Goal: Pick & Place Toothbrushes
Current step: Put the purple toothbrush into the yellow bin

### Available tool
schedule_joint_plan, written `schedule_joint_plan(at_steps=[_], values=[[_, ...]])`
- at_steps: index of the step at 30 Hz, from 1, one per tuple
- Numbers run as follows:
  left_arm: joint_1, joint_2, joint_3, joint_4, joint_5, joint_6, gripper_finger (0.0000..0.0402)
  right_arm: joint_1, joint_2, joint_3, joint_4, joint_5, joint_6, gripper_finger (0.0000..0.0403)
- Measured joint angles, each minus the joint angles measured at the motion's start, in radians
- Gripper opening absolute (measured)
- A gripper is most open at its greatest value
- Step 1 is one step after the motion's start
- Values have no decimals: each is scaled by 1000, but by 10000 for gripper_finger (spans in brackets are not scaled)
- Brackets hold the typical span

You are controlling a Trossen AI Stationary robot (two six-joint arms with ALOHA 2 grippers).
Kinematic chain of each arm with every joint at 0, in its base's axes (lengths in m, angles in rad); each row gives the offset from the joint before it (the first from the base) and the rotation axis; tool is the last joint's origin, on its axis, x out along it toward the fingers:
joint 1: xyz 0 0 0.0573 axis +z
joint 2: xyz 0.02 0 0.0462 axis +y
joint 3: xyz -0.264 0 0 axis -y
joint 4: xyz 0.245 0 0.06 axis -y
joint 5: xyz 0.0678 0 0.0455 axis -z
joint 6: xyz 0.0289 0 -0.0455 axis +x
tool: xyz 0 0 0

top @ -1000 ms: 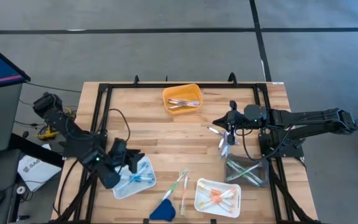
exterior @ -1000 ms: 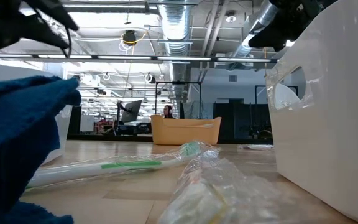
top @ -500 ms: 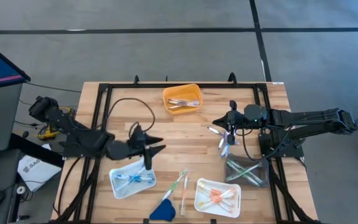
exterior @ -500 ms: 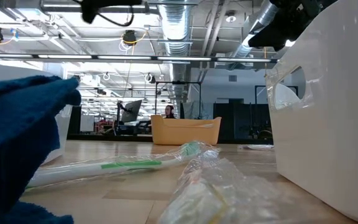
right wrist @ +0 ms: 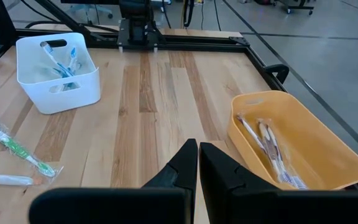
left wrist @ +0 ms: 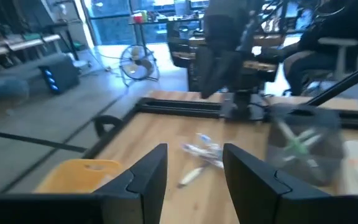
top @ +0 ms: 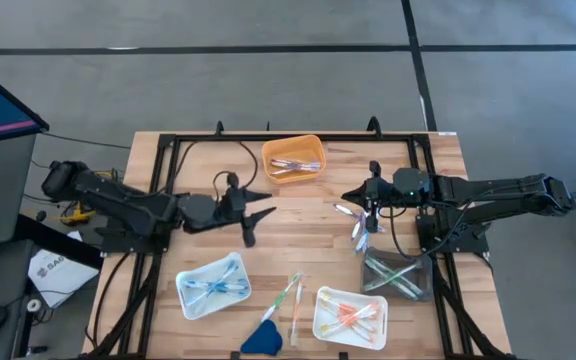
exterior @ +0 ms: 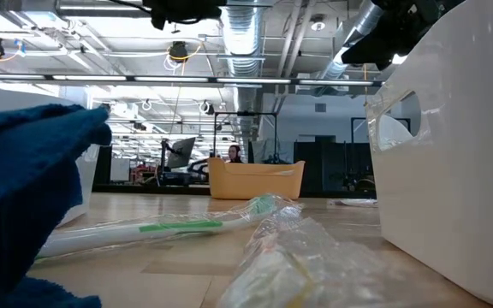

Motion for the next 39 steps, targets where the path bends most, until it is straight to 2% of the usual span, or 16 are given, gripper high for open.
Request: schedule_joint_plan(at_steps=[6,11,14,19,24,33,39], values=[[77,0,-6,11,0,59,149,-1,0,0,0,0,0,11],[165,1,-64,96,2,90,149,-1,0,0,20,0,0,11],[230,1,-112,160,58,90,149,-5,0,0,35,0,-54,11],[315,1,-171,253,223,61,149,-9,0,0,38,0,-129,11],[338,1,-197,309,311,60,149,-21,0,0,50,0,-132,11],[338,1,-225,363,313,63,149,-95,0,0,61,0,-127,11],[338,16,-227,368,313,22,149,-151,0,0,50,0,-47,11]])
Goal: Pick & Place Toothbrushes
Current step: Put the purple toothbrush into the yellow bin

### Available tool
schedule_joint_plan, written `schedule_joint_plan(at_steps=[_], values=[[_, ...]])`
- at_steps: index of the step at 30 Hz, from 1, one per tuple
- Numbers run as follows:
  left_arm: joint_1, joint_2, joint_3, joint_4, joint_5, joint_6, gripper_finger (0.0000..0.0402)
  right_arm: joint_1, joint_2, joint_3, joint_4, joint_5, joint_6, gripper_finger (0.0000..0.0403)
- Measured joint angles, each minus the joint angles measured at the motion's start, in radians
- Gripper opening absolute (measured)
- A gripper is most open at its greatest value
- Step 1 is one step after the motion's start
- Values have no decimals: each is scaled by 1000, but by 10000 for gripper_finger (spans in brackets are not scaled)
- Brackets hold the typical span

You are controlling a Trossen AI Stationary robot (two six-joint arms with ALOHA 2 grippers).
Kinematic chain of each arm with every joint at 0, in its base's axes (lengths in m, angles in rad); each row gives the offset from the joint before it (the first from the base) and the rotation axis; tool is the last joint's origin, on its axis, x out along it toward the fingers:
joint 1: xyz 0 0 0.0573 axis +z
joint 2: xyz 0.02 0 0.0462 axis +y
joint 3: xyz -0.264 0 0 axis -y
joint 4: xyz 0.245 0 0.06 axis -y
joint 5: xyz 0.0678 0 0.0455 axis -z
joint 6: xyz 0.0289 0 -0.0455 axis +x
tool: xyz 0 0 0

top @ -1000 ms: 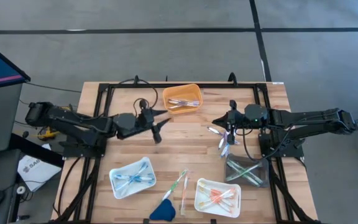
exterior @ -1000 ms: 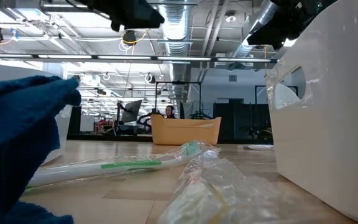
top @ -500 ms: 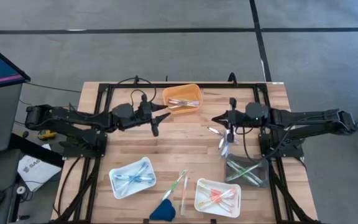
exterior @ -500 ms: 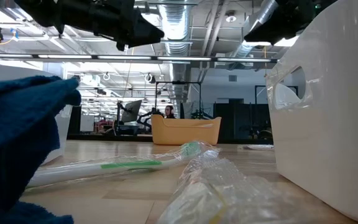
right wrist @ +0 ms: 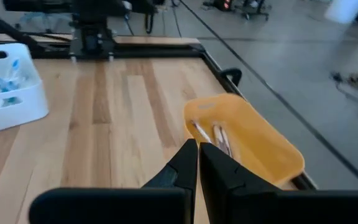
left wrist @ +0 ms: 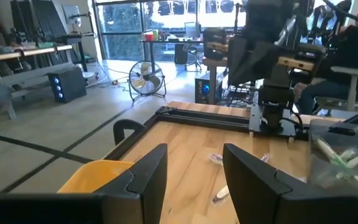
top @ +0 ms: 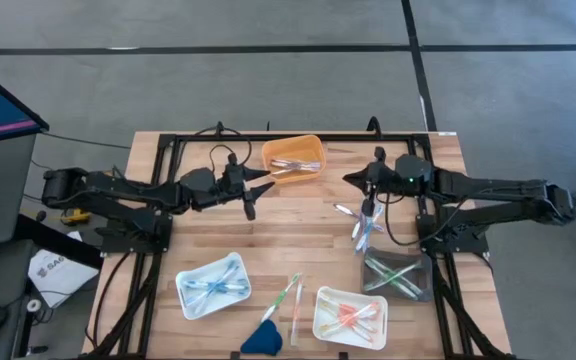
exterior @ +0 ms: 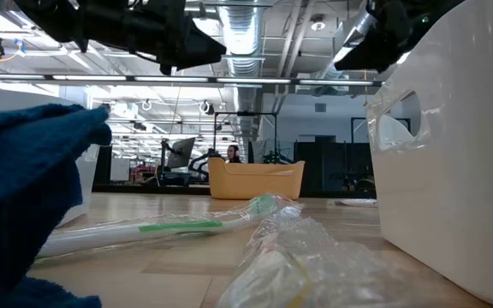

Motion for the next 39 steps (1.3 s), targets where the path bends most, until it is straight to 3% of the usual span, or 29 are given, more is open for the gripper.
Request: schedule_joint_plan(at_steps=[4,17,31,39], values=[[0,35,0,7,0,-17,149,-28,0,0,-74,0,46,11],[-2,150,0,12,-1,-91,149,-22,0,0,-551,-1,217,11],[-4,150,0,16,-1,-101,149,57,41,0,-486,-29,315,11],[-30,150,0,16,1,-121,149,95,159,0,-523,-140,459,11]])
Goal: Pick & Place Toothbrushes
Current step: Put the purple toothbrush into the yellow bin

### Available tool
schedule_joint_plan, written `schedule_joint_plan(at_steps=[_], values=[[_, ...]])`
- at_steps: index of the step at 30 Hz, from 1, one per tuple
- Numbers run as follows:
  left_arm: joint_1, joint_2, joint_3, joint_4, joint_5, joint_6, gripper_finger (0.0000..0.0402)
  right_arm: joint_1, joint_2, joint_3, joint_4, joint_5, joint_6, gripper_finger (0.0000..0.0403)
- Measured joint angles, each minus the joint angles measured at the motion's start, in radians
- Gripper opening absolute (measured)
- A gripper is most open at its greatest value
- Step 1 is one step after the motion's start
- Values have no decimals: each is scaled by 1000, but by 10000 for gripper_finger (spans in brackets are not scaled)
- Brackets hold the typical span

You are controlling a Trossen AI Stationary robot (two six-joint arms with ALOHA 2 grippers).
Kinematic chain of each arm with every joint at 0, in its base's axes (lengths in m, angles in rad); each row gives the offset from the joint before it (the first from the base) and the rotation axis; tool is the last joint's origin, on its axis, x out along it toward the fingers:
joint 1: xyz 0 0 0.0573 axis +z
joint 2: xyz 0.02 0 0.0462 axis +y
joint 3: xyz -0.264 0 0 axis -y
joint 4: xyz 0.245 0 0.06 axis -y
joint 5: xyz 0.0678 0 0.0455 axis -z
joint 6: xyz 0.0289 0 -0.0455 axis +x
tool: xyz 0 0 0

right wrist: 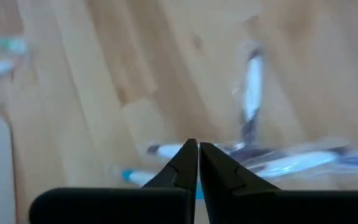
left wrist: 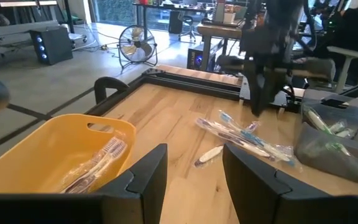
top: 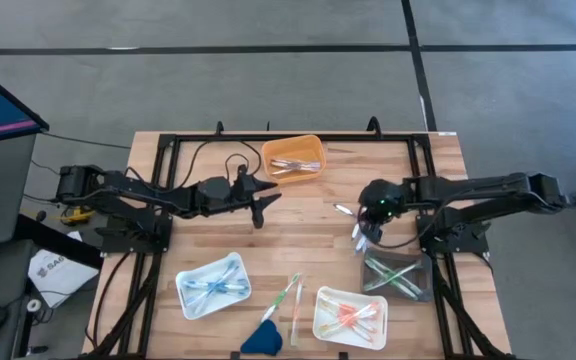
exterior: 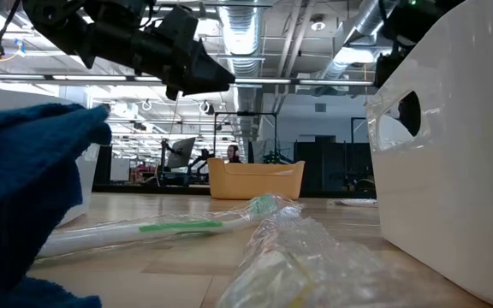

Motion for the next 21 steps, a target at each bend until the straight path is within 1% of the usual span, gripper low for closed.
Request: schedule_joint_plan(at_steps=[2,9,12,14,17,21], values=[[0,0,0,0,0,0,149,24,40,0,3,-18,0,11],[-17,0,0,-3,1,0,149,107,184,0,-5,-30,2,11],[-18,0,0,-6,1,0,149,130,228,0,-24,-102,-14,11],[-18,0,0,-6,1,0,149,137,250,16,-55,-149,-24,11],[-18,0,0,-7,1,0,149,143,261,48,-71,-189,-26,11],[-18,0,0,-7,1,0,149,165,255,75,-76,-205,-50,11]])
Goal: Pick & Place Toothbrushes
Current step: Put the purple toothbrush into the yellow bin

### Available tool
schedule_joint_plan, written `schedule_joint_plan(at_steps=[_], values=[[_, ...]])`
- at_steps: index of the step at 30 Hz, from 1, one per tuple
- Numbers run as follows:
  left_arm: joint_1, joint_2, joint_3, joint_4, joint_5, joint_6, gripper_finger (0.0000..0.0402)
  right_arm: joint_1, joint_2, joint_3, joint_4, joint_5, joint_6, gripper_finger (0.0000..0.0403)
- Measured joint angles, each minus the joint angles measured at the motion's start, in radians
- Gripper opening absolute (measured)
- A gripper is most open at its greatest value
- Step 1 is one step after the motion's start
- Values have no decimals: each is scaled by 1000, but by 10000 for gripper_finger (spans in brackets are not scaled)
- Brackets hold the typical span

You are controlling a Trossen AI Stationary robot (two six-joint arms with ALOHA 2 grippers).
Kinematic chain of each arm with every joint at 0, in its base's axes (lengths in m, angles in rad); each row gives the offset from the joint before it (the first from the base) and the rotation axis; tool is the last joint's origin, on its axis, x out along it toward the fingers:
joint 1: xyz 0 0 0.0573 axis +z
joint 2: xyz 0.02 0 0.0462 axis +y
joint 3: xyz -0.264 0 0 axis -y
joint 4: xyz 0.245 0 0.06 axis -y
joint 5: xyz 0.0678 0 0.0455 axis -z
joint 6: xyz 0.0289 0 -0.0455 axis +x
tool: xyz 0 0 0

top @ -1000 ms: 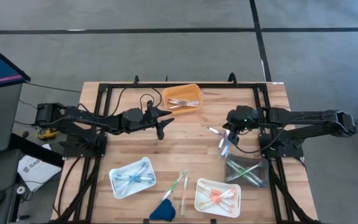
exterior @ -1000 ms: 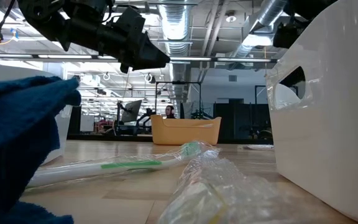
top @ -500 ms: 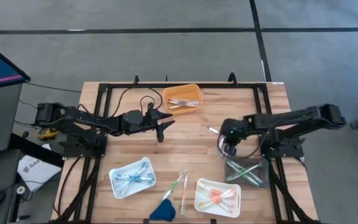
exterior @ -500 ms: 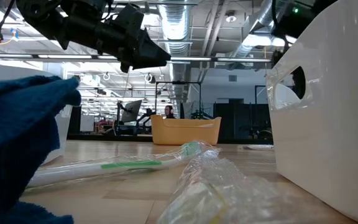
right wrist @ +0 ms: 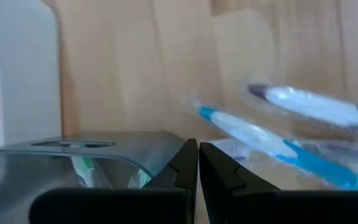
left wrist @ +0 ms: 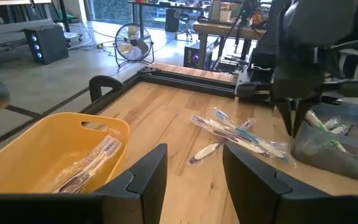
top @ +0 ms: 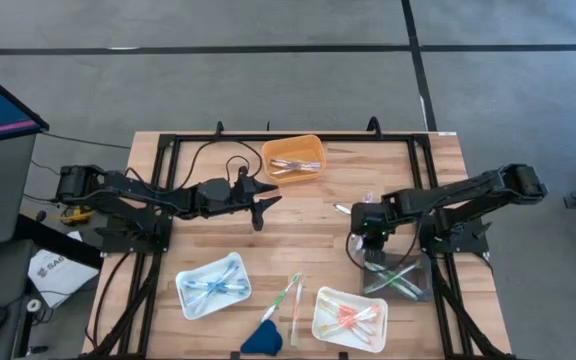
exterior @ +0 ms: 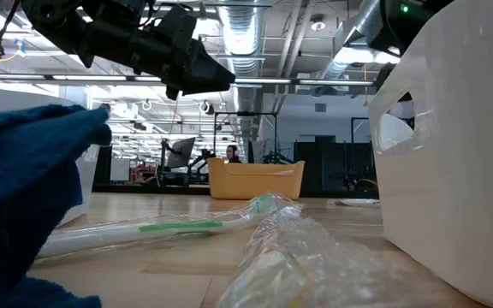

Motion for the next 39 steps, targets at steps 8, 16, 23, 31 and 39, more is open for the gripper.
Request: schedule_joint_plan(at_steps=[8,16,23,31,39], values=[[1,0,0,-3,0,0,149,1,-1,27,2,1,-100,11],[1,0,0,-6,0,1,149,-36,-1,27,-1,4,-314,11],[1,0,0,-12,0,4,149,-21,11,27,-53,4,-318,11],[1,0,0,-14,0,8,149,43,12,26,-64,4,-288,11],[1,0,0,-16,0,8,149,122,12,26,-41,4,-247,11]])
